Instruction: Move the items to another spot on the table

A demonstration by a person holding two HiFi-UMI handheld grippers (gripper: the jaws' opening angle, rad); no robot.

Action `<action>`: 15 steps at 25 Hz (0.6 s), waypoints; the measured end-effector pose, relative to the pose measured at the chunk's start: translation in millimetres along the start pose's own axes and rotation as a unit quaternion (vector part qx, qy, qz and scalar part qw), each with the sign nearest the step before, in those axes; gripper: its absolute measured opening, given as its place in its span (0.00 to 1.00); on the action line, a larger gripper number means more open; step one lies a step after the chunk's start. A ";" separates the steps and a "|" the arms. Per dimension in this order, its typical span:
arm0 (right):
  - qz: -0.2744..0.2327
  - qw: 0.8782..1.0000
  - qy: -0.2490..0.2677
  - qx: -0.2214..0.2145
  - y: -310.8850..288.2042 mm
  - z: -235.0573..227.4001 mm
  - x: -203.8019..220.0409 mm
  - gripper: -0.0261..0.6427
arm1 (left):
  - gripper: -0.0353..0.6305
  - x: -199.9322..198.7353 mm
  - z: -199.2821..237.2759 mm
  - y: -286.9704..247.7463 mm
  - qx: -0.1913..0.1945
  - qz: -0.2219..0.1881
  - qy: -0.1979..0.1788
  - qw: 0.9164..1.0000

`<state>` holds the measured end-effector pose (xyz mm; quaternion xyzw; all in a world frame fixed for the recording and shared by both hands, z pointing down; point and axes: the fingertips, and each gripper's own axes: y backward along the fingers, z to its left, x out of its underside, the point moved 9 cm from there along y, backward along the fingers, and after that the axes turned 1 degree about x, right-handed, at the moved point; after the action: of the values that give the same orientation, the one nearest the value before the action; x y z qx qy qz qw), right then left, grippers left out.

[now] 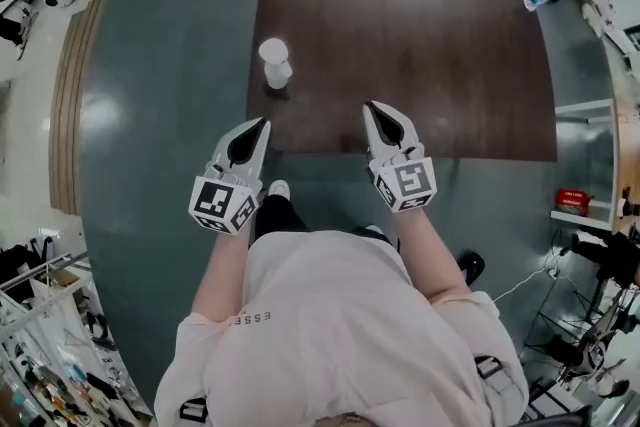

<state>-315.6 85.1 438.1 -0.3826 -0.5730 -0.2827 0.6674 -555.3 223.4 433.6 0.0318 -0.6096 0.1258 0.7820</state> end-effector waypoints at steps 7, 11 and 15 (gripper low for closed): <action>0.014 0.999 -0.006 -0.034 116.3 -66.2 45.0 0.02 | 0.08 35.2 -119.9 -23.4 -0.032 -0.025 -0.009 0.999; 0.022 0.999 -0.014 -0.027 189.7 -108.1 70.2 0.02 | 0.08 59.6 -192.2 -31.0 -0.045 -0.029 -0.009 0.999; 0.027 0.999 -0.015 -0.013 256.1 -137.1 87.1 0.02 | 0.08 75.7 -259.0 -33.9 -0.038 -0.031 -0.013 0.999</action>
<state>-15.5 116.2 468.8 -0.4109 -0.5685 -0.2668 0.6609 -285.4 255.2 443.9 0.0227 -0.6231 0.0773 0.7780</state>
